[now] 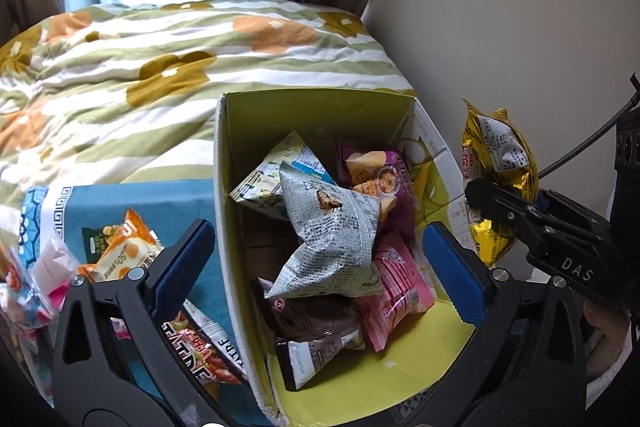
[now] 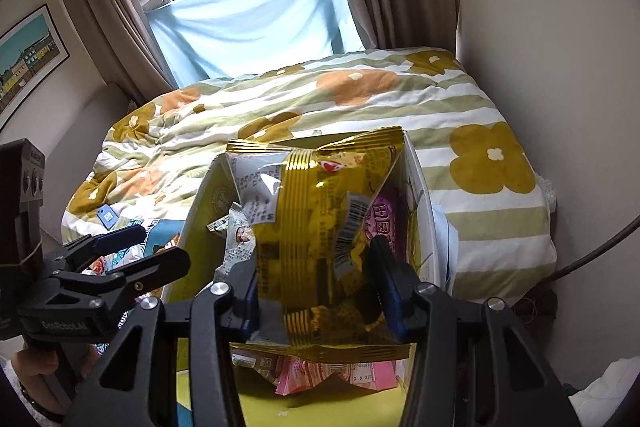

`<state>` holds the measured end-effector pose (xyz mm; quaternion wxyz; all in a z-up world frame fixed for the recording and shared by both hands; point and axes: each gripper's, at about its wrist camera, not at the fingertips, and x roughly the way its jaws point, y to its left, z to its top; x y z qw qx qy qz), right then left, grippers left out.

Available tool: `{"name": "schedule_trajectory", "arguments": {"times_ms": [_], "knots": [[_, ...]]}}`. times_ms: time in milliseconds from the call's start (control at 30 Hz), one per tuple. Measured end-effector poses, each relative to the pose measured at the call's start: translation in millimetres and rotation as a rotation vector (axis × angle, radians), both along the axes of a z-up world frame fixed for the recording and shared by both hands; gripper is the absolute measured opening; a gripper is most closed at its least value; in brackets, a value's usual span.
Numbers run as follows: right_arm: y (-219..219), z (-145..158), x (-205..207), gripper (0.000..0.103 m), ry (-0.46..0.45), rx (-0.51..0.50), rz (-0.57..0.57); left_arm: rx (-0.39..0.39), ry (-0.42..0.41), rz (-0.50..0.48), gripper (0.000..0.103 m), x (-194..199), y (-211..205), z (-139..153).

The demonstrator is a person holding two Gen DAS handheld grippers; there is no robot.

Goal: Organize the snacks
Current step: 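Open both tools to drop the grey-white and yellow bags into the box, then withdraw both tools from the box back over the remaining snacks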

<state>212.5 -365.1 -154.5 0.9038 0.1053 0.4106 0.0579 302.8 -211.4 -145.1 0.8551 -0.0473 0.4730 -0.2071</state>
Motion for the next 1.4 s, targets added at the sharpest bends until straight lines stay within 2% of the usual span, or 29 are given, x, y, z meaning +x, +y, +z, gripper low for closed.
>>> {"name": "schedule_trajectory", "arguments": {"times_ms": [200,333,367,433,467,500,767,900,1067,1400], "knots": [[10.6,-2.0,35.0,0.045,0.024,0.001,0.040,0.011,0.010,0.006,0.102,2.4,15.2,-0.5],[15.8,-6.4,60.0,0.047,0.053,-0.004,0.045,-0.010,0.012,0.002,0.102,4.7,24.4,-2.5],[16.5,-8.1,66.0,0.052,0.059,-0.008,0.045,-0.009,0.012,0.003,0.103,5.9,26.1,-3.4],[18.7,-10.7,73.4,0.072,0.061,-0.010,0.042,0.002,0.014,0.006,0.102,8.3,28.5,-5.0],[19.9,-10.8,76.4,0.088,0.062,-0.005,0.043,0.007,0.013,0.008,0.102,9.8,29.4,-5.4],[20.5,-10.8,77.5,0.094,0.058,-0.001,0.041,0.009,0.011,0.011,0.102,10.4,30.6,-5.5],[19.3,-16.7,64.0,0.094,0.082,0.014,0.030,0.009,0.004,0.021,0.102,7.7,27.5,-2.9],[14.5,-10.3,51.1,0.094,0.067,0.014,0.020,0.012,-0.008,0.007,0.102,0.6,21.6,6.0],[10.0,9.6,31.4,0.094,0.015,0.019,0.023,0.019,-0.057,0.014,0.102,-20.6,15.4,22.6],[11.1,44.0,-16.5,0.094,-0.084,-0.057,0.018,0.037,-0.194,0.083,0.102,-76.4,20.5,67.3]]}}
